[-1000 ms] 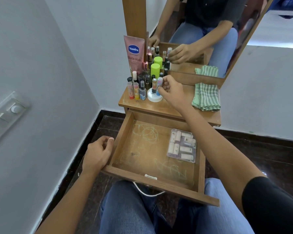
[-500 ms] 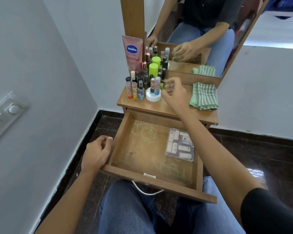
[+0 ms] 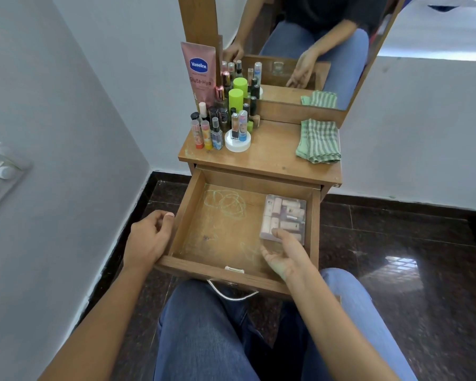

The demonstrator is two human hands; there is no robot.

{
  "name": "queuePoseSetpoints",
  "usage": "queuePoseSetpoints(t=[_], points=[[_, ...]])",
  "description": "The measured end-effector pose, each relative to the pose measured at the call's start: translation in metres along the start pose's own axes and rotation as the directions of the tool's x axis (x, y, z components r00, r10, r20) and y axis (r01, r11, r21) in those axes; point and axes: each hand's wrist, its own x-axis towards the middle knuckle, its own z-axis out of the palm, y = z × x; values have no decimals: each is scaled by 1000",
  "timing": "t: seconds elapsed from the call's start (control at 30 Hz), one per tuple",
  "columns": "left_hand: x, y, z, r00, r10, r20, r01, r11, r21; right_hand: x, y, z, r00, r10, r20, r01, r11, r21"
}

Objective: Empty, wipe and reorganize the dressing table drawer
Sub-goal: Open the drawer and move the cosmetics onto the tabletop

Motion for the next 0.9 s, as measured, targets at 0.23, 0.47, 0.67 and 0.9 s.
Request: queuePoseSetpoints(t=[0.23, 0.47, 0.67, 0.9], points=[[-1, 0, 0, 1000, 4, 14, -4, 1000, 14, 18, -15, -1, 995, 35, -88, -22, 989, 145], [1, -1, 0, 1000, -4, 19, 4, 1000, 16, 22, -20, 2, 993, 29, -117, -18, 996, 90], [0, 0, -1, 1000, -1, 20, 0, 1000, 21, 19, -18, 18, 988, -42, -149, 33, 997, -67], [0, -1, -1, 999, 10, 37, -11, 1000, 19, -41, 4, 8, 988, 77, 134, -73, 997, -31]])
